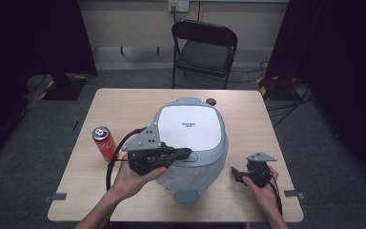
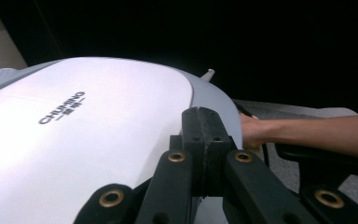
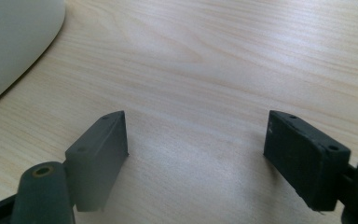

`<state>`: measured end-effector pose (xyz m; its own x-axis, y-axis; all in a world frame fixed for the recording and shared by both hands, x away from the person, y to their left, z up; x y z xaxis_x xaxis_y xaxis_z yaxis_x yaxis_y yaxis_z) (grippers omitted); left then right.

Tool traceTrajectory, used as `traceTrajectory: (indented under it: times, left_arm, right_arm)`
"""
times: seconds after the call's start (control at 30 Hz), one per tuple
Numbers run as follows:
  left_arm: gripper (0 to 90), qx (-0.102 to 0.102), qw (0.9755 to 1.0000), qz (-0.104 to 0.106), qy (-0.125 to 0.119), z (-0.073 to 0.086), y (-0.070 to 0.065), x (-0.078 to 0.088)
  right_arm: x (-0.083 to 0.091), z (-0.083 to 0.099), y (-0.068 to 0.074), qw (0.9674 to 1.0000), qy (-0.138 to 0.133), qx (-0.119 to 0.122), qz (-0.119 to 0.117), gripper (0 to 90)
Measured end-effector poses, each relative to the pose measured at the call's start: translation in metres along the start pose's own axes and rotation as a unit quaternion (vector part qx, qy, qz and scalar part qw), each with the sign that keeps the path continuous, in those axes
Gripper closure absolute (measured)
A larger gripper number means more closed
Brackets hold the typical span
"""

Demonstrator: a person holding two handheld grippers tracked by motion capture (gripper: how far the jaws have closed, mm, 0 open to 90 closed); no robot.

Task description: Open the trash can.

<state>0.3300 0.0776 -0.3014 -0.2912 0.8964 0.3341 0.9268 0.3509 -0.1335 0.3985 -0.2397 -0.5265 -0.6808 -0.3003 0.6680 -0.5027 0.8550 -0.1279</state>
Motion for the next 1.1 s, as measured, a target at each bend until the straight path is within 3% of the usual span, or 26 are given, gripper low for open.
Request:
traceTrajectory:
  times: [0.17,0.3,0.37,0.6,0.67,0.8,0.9,1.1]
  left_arm:
    - [90.0,0.005,0.9999,0.007,-0.006,0.002,0.001,0.0]
    - [90.0,0.0,0.9998,0.02,0.003,0.002,-0.003,0.0]
    - [90.0,-0.012,0.9998,0.014,0.009,0.003,-0.005,0.001]
    - [90.0,0.01,0.9997,0.019,-0.009,0.004,0.001,0.004]
    - [90.0,0.013,0.9998,0.01,-0.014,0.005,0.006,0.008]
    - [83.9,0.028,0.9988,-0.028,-0.03,0.006,0.025,0.021]
    - [80.7,0.037,0.9974,-0.039,-0.048,0.007,0.034,0.033]
    - [70.9,0.055,0.9926,-0.083,-0.069,0.014,0.055,0.059]
  right_arm:
    - [0.0,0.0,0.0,1.0,0.0,0.0,0.0,20.4]
    - [0.0,0.0,0.0,1.0,0.0,0.0,0.0,20.4]
    - [0.0,0.0,0.0,1.0,0.0,0.0,0.0,20.4]
    - [0.0,0.0,0.0,1.0,0.0,0.0,0.0,20.4]
    - [0.0,0.0,0.0,1.0,0.0,0.0,-0.001,20.4]
    - [0.0,0.0,0.0,1.0,0.0,0.0,-0.001,20.4]
    - [0.0,0.0,0.0,1.0,0.0,0.0,-0.001,20.4]
    - [0.0,0.0,0.0,1.0,0.0,0.0,-0.001,20.3]
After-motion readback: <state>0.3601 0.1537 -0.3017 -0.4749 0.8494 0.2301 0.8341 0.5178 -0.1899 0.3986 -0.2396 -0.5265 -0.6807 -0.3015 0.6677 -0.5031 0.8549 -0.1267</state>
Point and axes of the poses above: each handheld gripper's, and its own axes: x roughly backward along the jaws, z roughly out of its underside, y roughly to its left, the point moved 4 cm from there along -x, roughly forward along the jaws, and after that the axes turned 9 degrees about x, right-handed, at the moved point
